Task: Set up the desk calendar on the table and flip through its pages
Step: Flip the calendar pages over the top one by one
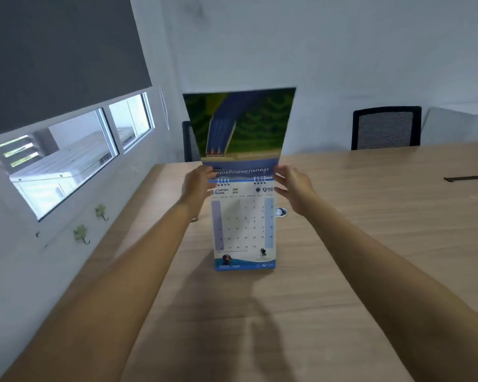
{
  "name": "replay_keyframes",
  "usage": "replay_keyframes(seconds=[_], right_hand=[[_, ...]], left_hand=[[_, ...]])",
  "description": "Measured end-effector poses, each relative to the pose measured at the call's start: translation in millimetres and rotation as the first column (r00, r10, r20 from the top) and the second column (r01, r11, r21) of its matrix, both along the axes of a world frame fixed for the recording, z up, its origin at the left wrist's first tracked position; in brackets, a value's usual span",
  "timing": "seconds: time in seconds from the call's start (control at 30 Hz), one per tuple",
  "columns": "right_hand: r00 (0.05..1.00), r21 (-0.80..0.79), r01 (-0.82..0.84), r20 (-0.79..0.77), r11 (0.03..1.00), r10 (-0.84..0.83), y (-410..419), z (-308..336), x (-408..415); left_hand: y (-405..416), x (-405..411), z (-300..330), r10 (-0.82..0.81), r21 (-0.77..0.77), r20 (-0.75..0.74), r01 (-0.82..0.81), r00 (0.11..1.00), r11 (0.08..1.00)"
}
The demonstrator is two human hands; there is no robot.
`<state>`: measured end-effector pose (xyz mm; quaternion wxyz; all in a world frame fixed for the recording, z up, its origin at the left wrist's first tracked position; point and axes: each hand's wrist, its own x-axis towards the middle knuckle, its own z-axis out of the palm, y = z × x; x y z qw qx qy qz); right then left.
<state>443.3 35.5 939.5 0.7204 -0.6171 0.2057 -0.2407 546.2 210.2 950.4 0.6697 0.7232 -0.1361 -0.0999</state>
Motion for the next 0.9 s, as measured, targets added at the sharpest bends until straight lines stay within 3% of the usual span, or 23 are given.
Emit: replay_keyframes(seconds=[0.07, 0.13, 0.23, 0.3, 0.37, 0.67, 0.77, 0.83, 0.9], right_hand=[[0.998, -0.333, -0.043, -0.059, 0.942, 0.025, 2, -8, 7], [0.978, -0.627, -0.169, -0.203, 0.761, 0.05, 0, -18, 16], [0.887, -0.818, -0.352, -0.446, 0.456, -0.116, -8, -32, 27], [0.839, -0.837, -0.417, -0.504, 0.354, -0.204, -13, -38, 30], [0.824, -0.841, -0.437, -0.516, 0.318, -0.234, -18, -44, 31], [0.854, -0.857, -0.363, -0.463, 0.365, -0.238, -19, -53, 40], [0.857, -0.845, -0.35, -0.463, 0.404, -0.226, -19, -55, 41], [0.875, -0.815, -0.283, -0.436, 0.506, -0.212, -15, -59, 38], [0.911, -0.655, -0.162, -0.386, 0.738, -0.142, -9, -63, 34]], left_hand=[[-9, 3, -5, -0.017, 0.348, 0.353, -0.115, 0.935, 0.931], [-12, 12, -15, -0.122, 0.527, 0.556, -0.236, 0.822, 0.816], [-12, 24, -30, -0.289, 0.664, 0.593, -0.253, 0.751, 0.704], [-11, 28, -37, -0.362, 0.746, 0.548, -0.243, 0.754, 0.62], [-9, 32, -43, -0.404, 0.781, 0.507, -0.208, 0.761, 0.589], [-17, 44, -51, -0.367, 0.76, 0.482, -0.172, 0.796, 0.627], [-21, 43, -56, -0.301, 0.695, 0.444, -0.112, 0.844, 0.71], [-19, 38, -62, -0.134, 0.578, 0.383, -0.125, 0.914, 0.806], [-16, 31, -74, 0.031, 0.464, 0.211, -0.128, 0.977, 0.876]])
